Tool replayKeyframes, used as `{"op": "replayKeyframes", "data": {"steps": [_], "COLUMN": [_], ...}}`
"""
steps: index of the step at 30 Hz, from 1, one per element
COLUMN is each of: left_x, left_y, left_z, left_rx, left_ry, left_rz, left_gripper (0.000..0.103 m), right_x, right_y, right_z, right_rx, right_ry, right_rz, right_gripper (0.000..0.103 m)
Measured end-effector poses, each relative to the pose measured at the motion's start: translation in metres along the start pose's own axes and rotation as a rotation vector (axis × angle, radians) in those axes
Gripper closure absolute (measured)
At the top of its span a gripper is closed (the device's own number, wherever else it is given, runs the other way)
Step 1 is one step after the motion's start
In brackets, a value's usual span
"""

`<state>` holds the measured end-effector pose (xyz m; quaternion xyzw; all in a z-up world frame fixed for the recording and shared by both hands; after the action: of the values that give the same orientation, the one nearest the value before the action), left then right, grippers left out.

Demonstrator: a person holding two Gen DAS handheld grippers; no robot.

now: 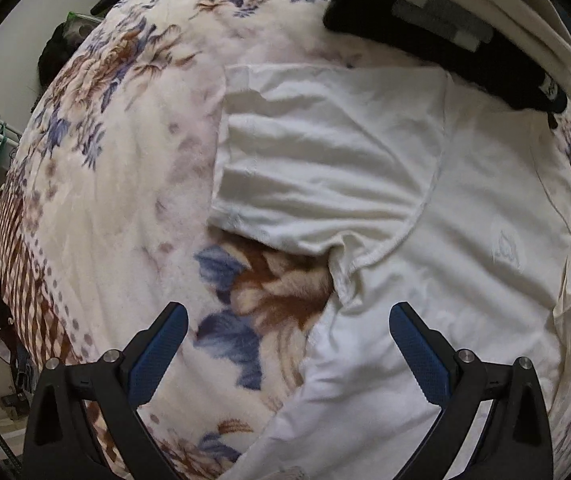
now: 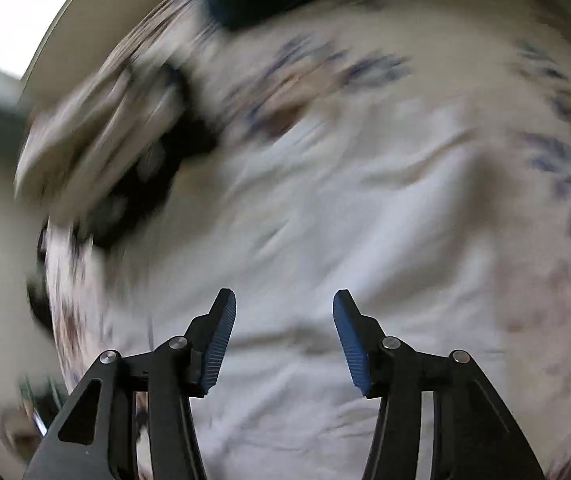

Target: Fold small clothes

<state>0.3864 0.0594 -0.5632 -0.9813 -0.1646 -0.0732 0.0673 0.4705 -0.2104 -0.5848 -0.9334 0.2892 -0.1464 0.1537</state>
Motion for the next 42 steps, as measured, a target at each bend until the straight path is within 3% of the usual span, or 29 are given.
{"op": "replayKeyframes", "data": {"steps": [3, 5, 8, 12, 13, 15, 17, 20, 23, 24, 26, 29, 32, 34, 37, 39, 42], "left_x": [0.012, 0.019, 0.020, 0.014, 0.015, 0.016, 0.017, 0.018, 0.017, 0.017, 0.018, 0.021, 0.022, 0.022, 0.020, 0.020, 0.025], "left_y": [-0.026, -0.043, -0.051, -0.050, -0.051, -0.053, -0.054, -0.057, -0.057, -0.058, -0.060, -0.065, -0.074, -0.083, -0.096, -0.101, -0.106], "left_z": [0.009, 0.016, 0.019, 0.024, 0.025, 0.025, 0.024, 0.028, 0.031, 0.031, 0.031, 0.030, 0.032, 0.036, 0.048, 0.060, 0.079], "left_rx": [0.025, 0.031, 0.050, 0.059, 0.060, 0.054, 0.055, 0.053, 0.050, 0.049, 0.044, 0.035, 0.018, -0.024, -0.147, -0.250, -0.378], "left_ry": [-0.003, -0.006, -0.001, -0.021, -0.024, -0.023, -0.018, -0.020, -0.029, -0.026, -0.021, -0.014, -0.012, -0.026, -0.058, -0.085, -0.116], "left_rz": [-0.037, -0.061, -0.071, -0.064, -0.064, -0.067, -0.069, -0.070, -0.063, -0.064, -0.068, -0.087, -0.130, -0.190, -0.336, -0.447, -0.625], "left_gripper": [0.000, 0.000, 0.000, 0.000, 0.000, 0.000, 0.000, 0.000, 0.000, 0.000, 0.000, 0.000, 0.000, 0.000, 0.000, 0.000, 0.000], "right_x": [0.028, 0.036, 0.021, 0.003, -0.002, -0.008, -0.011, -0.026, -0.042, -0.052, -0.066, -0.074, -0.069, -0.069, -0.068, -0.053, -0.057], "right_y": [0.034, 0.014, -0.026, -0.051, -0.051, -0.050, -0.054, -0.077, -0.102, -0.104, -0.108, -0.102, -0.072, -0.048, -0.005, 0.003, 0.016], "right_z": [-0.001, 0.005, 0.029, 0.083, 0.094, 0.104, 0.099, 0.086, 0.088, 0.093, 0.100, 0.078, 0.032, 0.011, -0.004, 0.010, 0.019], "right_rx": [-0.160, -0.146, -0.159, -0.276, -0.307, -0.367, -0.393, -0.366, -0.344, -0.338, -0.244, -0.098, -0.025, -0.009, -0.056, -0.092, -0.130], "right_ry": [0.038, 0.025, -0.044, -0.106, -0.114, -0.078, -0.025, 0.029, 0.033, -0.010, -0.096, -0.133, -0.076, -0.068, -0.078, -0.084, -0.104], "right_rz": [0.007, -0.066, -0.192, -0.263, -0.272, -0.270, -0.261, -0.313, -0.408, -0.436, -0.434, -0.365, -0.229, -0.145, -0.073, -0.062, -0.042], "right_gripper": [0.050, 0.050, 0.050, 0.050, 0.053, 0.091, 0.097, 0.098, 0.098, 0.098, 0.092, 0.056, 0.053, 0.051, 0.051, 0.051, 0.051]}}
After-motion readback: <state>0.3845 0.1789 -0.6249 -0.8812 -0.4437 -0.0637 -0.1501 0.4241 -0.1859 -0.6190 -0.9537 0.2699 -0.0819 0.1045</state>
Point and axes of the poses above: each gripper's, at about its wrist camera, not at the fingertips, and z roughly the way its jaws point, y to its right, x to its top, the point moved 10 cm from there along z, roughly the way its jaws point, and after that the axes turned 1 degree about -x, right-handed, at the moved point
